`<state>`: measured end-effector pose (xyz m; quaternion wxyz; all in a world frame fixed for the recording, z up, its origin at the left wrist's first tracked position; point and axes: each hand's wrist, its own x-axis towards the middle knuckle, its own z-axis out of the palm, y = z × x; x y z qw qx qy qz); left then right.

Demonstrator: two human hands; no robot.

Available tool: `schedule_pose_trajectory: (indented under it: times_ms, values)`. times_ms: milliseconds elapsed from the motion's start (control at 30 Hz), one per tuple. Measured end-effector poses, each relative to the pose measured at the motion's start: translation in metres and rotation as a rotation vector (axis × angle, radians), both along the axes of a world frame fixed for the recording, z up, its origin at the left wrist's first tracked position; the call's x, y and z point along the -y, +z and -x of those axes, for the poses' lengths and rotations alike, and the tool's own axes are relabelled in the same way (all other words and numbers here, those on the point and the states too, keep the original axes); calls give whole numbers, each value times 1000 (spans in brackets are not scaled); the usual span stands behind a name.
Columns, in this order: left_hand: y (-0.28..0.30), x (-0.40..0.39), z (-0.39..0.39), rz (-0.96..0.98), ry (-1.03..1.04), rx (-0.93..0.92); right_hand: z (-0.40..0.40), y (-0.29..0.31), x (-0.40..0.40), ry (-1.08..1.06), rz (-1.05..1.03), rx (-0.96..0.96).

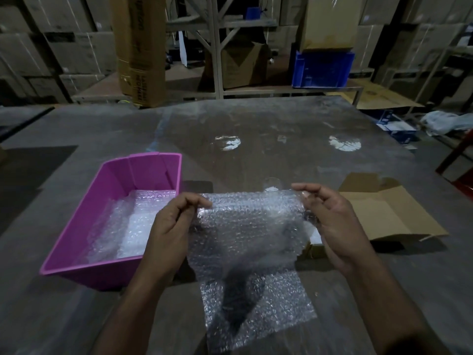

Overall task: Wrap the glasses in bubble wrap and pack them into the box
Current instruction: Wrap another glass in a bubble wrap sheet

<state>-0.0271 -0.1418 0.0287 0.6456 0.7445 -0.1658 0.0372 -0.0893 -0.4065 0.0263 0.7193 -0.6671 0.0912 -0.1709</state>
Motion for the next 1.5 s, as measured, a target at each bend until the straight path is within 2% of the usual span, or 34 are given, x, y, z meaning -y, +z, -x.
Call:
schedule_pose_trajectory:
  times_ms: [167, 233, 300, 400, 500, 767, 967, 1100, 1267, 1367, 1500]
  values:
    - [5, -4, 2, -16, -94, -76, 2, 2, 2, 34, -18, -9]
    - [3, -8, -1, -90, -98, -42, 5, 4, 1, 84, -13, 21]
    - [4, -8, -3, -163, -46, 10, 6, 2, 2, 83, 103, 19]
    - [3, -8, -7, -176, 8, 72, 1, -2, 1, -40, 393, -20]
    - [1, -9, -10, -194, 21, 115, -1, -3, 1, -68, 456, 22]
    - [2, -3, -8, -87, -65, 1, -4, 5, 1, 9, 301, 18]
    - [9, 0, -5, -104, -120, 11, -3, 3, 1, 95, 158, -24]
    - [10, -2, -5, -45, -184, -54, 1, 4, 8, 198, 234, -24]
    - [5, 0, -8, -151, -54, 56, -2, 3, 6, 45, 398, 27]
    - [4, -1, -10, -179, -28, 104, -2, 3, 8, 46, 480, 15]
    - [8, 0, -6, -52, -54, 42, 1, 6, 6, 86, 328, 21]
